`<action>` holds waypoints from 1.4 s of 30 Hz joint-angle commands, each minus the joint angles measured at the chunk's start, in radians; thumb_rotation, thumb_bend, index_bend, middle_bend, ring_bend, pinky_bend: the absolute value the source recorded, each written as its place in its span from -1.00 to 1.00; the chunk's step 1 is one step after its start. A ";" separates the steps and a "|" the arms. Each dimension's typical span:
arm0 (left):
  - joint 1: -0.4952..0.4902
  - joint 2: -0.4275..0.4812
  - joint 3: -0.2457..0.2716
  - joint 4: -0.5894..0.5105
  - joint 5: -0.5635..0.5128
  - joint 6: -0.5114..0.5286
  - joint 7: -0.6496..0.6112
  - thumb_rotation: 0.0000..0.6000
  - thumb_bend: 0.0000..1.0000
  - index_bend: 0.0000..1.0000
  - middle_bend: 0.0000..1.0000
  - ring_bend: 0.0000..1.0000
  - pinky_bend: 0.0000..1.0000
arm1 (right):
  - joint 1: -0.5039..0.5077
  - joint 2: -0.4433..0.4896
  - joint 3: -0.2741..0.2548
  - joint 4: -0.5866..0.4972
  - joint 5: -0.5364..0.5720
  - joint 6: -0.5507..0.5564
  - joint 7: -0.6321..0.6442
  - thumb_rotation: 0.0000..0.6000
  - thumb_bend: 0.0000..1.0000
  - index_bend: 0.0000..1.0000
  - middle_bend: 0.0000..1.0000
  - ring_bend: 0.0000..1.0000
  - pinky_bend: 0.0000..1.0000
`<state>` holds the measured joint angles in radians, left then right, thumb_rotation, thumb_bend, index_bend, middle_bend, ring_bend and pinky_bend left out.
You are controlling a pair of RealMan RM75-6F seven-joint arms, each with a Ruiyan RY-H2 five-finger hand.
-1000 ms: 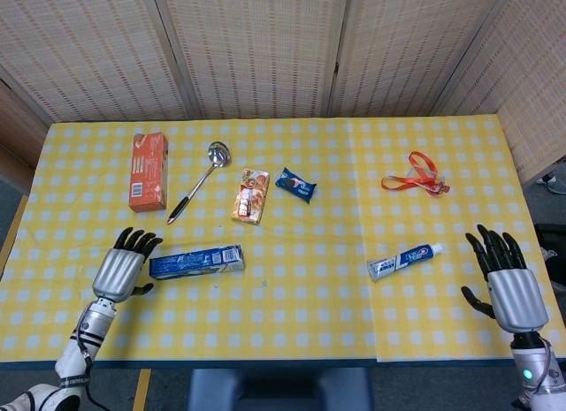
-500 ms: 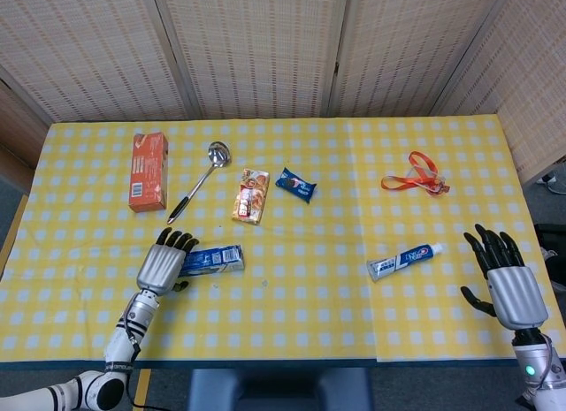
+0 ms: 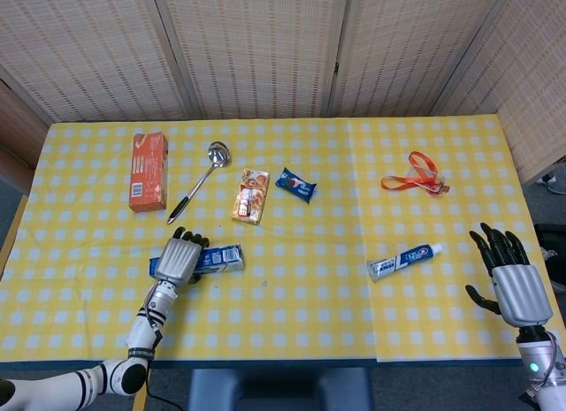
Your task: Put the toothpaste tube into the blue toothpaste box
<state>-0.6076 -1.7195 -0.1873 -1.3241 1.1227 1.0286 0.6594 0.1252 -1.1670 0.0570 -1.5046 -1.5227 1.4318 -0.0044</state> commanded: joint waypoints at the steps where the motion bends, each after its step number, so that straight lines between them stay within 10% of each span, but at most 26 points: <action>1: -0.009 -0.012 0.001 0.014 0.001 0.004 -0.002 1.00 -0.76 -0.16 -0.17 -0.36 -0.53 | 0.000 0.001 -0.001 -0.002 0.001 -0.001 -0.002 1.00 -0.44 -1.00 -1.00 -1.00 -1.00; 13: -0.012 -0.051 0.029 0.076 0.098 0.085 -0.087 1.00 -0.75 0.34 0.33 0.07 0.14 | -0.004 0.018 -0.013 -0.024 -0.003 -0.005 -0.001 1.00 -0.44 -1.00 -1.00 -1.00 -1.00; 42: 0.038 -0.012 0.030 -0.066 0.129 0.222 -0.029 1.00 -0.76 0.30 0.33 0.08 -0.03 | 0.324 -0.126 -0.002 0.162 -0.037 -0.408 -0.275 1.00 -0.44 -0.64 -0.70 -0.54 -0.67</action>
<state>-0.5736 -1.7350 -0.1547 -1.3844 1.2493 1.2446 0.6346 0.4394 -1.2779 0.0569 -1.3549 -1.5638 1.0312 -0.2618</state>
